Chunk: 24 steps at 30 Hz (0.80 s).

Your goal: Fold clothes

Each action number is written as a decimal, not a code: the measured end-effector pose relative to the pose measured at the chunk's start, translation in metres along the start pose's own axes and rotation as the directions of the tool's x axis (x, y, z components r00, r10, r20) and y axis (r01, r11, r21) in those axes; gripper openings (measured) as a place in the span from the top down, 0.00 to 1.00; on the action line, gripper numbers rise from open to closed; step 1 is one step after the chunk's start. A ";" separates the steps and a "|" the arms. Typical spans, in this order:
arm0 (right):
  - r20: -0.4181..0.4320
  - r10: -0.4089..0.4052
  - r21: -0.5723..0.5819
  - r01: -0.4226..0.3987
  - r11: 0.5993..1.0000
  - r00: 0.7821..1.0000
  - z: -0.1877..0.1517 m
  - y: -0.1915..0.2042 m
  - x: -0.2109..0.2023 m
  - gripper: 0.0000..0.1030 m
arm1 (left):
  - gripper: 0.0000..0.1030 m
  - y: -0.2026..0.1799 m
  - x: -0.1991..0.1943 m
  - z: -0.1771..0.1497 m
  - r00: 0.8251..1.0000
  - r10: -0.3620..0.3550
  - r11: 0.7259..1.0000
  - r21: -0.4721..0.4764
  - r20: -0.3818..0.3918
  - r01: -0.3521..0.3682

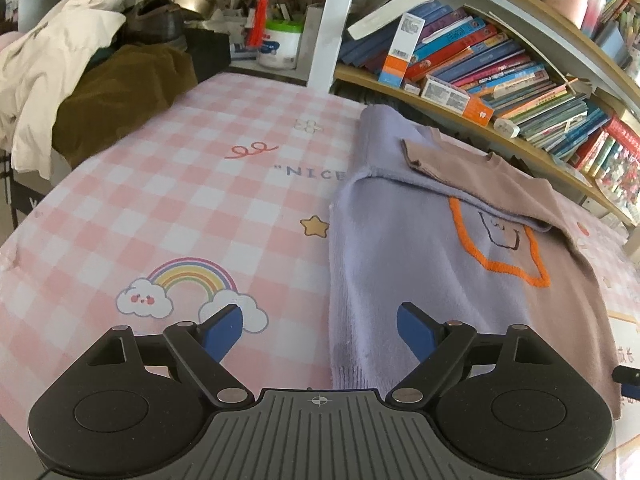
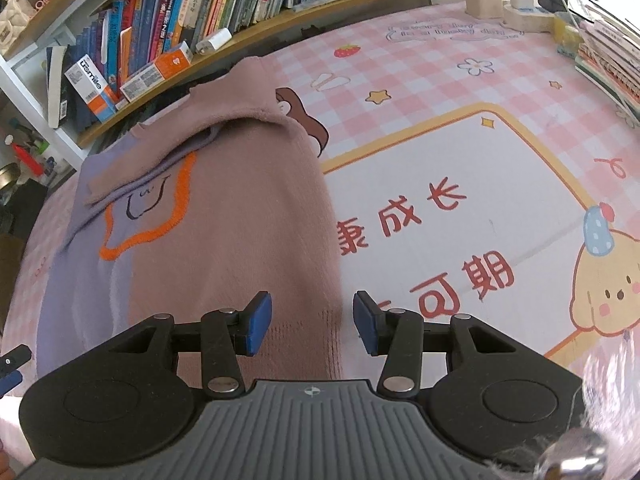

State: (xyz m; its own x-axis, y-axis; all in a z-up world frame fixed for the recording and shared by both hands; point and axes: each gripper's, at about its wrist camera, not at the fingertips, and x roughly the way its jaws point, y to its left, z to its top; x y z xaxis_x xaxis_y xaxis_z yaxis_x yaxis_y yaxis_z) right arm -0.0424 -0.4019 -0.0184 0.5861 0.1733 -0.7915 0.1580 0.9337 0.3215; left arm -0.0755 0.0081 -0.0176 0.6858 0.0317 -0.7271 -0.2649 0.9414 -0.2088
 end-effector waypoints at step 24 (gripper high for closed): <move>0.010 -0.011 0.047 0.010 0.999 1.000 -0.002 -0.010 -0.009 0.57 | 0.16 0.000 -0.002 -0.001 1.000 -0.014 1.000 0.004 -0.019 0.014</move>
State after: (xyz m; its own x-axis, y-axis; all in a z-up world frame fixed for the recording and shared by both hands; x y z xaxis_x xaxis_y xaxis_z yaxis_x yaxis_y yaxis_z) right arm -0.0506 -0.4119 -0.0156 0.5924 0.1602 -0.7896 0.2012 0.9196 0.3375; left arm -0.0775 0.0073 -0.0171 0.6763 0.0120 -0.7365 -0.2525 0.9431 -0.2165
